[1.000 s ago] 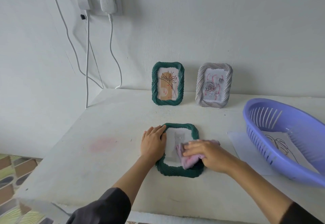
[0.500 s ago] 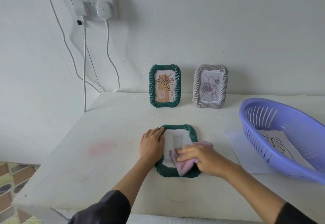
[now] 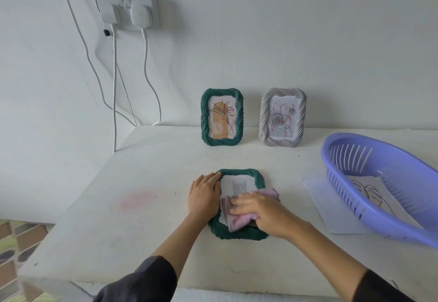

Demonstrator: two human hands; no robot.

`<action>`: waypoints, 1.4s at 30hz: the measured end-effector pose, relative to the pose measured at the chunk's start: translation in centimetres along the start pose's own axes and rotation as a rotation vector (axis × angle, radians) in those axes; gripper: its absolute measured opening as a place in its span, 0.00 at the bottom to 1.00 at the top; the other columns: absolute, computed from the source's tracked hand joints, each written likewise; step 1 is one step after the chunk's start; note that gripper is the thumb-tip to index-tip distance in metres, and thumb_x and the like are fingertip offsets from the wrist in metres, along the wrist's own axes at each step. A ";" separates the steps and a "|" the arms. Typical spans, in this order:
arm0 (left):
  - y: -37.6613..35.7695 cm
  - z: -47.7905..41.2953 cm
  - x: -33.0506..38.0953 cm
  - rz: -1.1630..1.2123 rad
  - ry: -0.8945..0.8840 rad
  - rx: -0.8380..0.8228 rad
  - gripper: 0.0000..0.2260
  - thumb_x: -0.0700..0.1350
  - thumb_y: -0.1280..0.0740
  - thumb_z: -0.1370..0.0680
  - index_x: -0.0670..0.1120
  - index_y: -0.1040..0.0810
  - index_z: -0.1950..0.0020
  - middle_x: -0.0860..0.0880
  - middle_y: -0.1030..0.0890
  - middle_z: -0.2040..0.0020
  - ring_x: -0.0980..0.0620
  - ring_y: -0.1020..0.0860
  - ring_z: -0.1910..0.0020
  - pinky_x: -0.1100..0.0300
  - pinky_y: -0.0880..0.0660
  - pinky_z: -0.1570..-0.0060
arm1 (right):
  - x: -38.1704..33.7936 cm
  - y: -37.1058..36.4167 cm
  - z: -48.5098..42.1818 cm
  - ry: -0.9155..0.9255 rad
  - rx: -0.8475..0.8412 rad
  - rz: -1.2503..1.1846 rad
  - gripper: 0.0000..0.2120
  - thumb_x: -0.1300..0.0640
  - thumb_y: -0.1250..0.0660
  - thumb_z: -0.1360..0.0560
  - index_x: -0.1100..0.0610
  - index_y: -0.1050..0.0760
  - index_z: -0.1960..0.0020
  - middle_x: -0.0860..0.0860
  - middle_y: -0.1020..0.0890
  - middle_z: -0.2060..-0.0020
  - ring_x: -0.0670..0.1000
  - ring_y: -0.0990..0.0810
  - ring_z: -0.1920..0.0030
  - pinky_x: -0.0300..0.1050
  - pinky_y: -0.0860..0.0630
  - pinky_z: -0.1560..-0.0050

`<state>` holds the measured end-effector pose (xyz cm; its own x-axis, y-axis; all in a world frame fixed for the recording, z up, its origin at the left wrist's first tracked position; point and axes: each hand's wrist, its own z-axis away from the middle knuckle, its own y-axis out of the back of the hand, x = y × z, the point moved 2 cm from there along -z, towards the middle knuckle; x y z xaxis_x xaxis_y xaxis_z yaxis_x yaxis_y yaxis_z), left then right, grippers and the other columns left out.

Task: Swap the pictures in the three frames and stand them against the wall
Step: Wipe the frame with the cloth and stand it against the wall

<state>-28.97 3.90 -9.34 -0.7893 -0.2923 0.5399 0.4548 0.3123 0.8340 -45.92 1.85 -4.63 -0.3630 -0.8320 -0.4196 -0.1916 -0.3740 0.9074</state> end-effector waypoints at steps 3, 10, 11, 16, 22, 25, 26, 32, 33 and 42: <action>0.3 0.2 0.3 -0.005 -0.007 -0.005 0.19 0.46 0.49 0.18 0.52 0.35 0.27 0.53 0.34 0.27 0.49 0.41 0.26 0.55 0.47 0.26 | 1.7 1.0 2.0 -0.084 -0.027 0.063 0.25 0.70 0.47 0.25 0.49 0.27 0.35 0.40 0.31 0.31 0.38 0.39 0.30 0.34 0.53 0.30; 0.4 0.3 0.4 -0.001 -0.015 -0.003 0.19 0.46 0.49 0.18 0.52 0.35 0.28 0.53 0.33 0.27 0.49 0.39 0.27 0.56 0.45 0.27 | 4.5 2.4 -2.0 -0.288 0.050 0.133 0.29 0.73 0.48 0.25 0.48 0.33 0.31 0.45 0.36 0.27 0.47 0.42 0.26 0.44 0.52 0.26; 0.5 0.3 0.5 0.008 -0.004 -0.008 0.19 0.46 0.49 0.18 0.52 0.35 0.28 0.53 0.33 0.27 0.48 0.39 0.27 0.56 0.45 0.27 | 4.5 2.0 -2.5 -0.283 0.037 0.088 0.30 0.73 0.48 0.25 0.48 0.33 0.31 0.45 0.36 0.27 0.48 0.42 0.26 0.45 0.50 0.26; 1.4 -0.1 1.5 0.072 0.103 -0.078 0.19 0.46 0.50 0.19 0.51 0.33 0.29 0.49 0.32 0.28 0.45 0.38 0.29 0.52 0.43 0.28 | 2.6 4.2 -1.7 -0.397 0.329 -0.534 0.20 0.69 0.43 0.23 0.58 0.31 0.33 0.49 0.25 0.38 0.48 0.28 0.39 0.37 0.31 0.41; 4.0 2.3 9.6 0.381 0.146 0.038 0.32 0.67 0.42 0.27 0.57 0.42 0.26 0.44 0.40 0.26 0.42 0.40 0.28 0.46 0.39 0.29 | 2.1 4.9 -0.6 -0.646 0.626 -1.386 0.11 0.58 0.39 0.23 0.62 0.24 0.44 0.55 0.15 0.60 0.54 0.18 0.58 0.45 0.23 0.54; 3.3 3.4 11.4 0.415 0.163 -0.116 0.39 0.71 0.41 0.37 0.63 0.45 0.28 0.45 0.41 0.29 0.40 0.35 0.31 0.44 0.35 0.32 | 0.3 3.3 -0.7 -0.541 0.405 -1.769 0.29 0.38 0.51 0.23 0.58 0.21 0.45 0.59 0.16 0.53 0.55 0.15 0.56 0.50 0.25 0.49; 3.3 3.6 11.3 0.429 0.173 -0.129 0.39 0.70 0.39 0.37 0.62 0.45 0.28 0.45 0.40 0.31 0.40 0.32 0.33 0.45 0.34 0.33 | -0.2 2.9 -0.7 -0.474 0.350 -1.811 0.34 0.35 0.55 0.24 0.57 0.20 0.46 0.59 0.16 0.50 0.56 0.16 0.53 0.51 0.27 0.46; 5.8 3.5 7.6 0.379 0.126 -0.017 0.28 0.54 0.34 0.29 0.56 0.37 0.30 0.46 0.36 0.38 0.45 0.25 0.45 0.56 0.29 0.42 | 0.7 1.3 -0.9 -0.542 0.509 -1.321 0.26 0.45 0.55 0.19 0.59 0.25 0.40 0.50 0.20 0.43 0.49 0.30 0.34 0.43 0.39 0.32; 6.5 3.3 6.2 0.293 0.142 0.014 0.27 0.54 0.35 0.28 0.56 0.37 0.30 0.46 0.37 0.37 0.45 0.25 0.47 0.55 0.28 0.43 | 1.4 1.2 -0.6 -0.591 0.525 -1.034 0.22 0.48 0.52 0.19 0.59 0.28 0.36 0.51 0.23 0.37 0.49 0.31 0.32 0.42 0.40 0.31; 8.8 2.5 -6.8 -0.270 0.427 -0.026 0.31 0.65 0.40 0.28 0.59 0.42 0.27 0.45 0.42 0.32 0.41 0.36 0.35 0.51 0.33 0.40 | 3.7 -2.0 0.7 -0.634 0.400 -0.200 0.22 0.55 0.46 0.20 0.58 0.41 0.27 0.52 0.36 0.28 0.49 0.40 0.27 0.42 0.43 0.29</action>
<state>-20.64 10.93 -6.02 -0.6435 -0.7049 0.2983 0.2722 0.1535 0.9499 -47.47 -0.21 -8.04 -0.7166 -0.3254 -0.6169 -0.5790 -0.2157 0.7863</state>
